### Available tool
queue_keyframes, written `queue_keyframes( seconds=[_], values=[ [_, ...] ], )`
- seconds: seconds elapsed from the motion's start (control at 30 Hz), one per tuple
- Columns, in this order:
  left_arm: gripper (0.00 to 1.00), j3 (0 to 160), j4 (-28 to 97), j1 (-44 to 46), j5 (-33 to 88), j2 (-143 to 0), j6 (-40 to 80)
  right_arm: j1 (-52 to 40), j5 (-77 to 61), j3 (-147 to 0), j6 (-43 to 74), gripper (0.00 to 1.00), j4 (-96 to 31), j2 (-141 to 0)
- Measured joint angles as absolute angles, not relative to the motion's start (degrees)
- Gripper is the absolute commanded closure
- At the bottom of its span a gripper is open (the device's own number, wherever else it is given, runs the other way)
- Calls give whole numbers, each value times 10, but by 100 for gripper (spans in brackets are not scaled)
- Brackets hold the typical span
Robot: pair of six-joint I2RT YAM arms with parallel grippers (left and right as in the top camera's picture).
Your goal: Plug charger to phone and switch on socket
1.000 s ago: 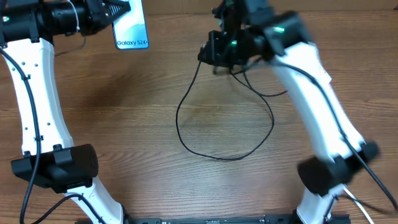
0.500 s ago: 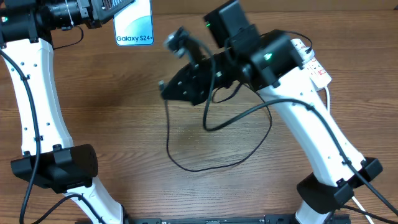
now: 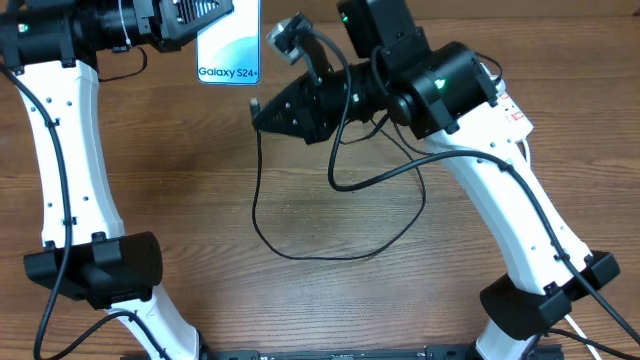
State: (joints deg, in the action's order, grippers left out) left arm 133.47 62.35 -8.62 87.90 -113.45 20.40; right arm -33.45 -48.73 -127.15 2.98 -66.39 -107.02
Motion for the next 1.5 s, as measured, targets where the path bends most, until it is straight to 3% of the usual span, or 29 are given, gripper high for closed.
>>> queue_keyframes(
  seconds=[0.77,1.5],
  values=[
    [96,1335,623,-82,879,-1134,209,-350,-538,-1220,136,96,-528,-1074],
    [96,1335,623,-82,875,-1136,209,-341,-525,-1206,168,96,-510,-1074]
  ],
)
